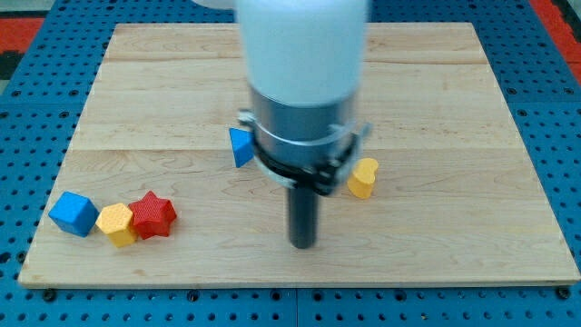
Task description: Move the heart into the blue triangle
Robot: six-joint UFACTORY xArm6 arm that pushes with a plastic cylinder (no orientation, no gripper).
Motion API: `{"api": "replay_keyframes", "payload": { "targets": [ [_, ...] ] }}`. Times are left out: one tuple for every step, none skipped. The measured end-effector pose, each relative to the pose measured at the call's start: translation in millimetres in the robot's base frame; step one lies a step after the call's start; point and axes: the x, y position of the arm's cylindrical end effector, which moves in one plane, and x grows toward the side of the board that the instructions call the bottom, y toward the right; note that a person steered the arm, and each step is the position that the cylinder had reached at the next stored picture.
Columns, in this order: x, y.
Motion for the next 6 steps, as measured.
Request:
{"api": "replay_keyframes", "payload": {
  "targets": [
    [-4.6,77.4],
    [-45.6,106.5],
    [-85.3,72.4],
    [-88.9,-26.7],
    [-88.9,-77.8],
    [-89.7,-36.0]
  ]
}}
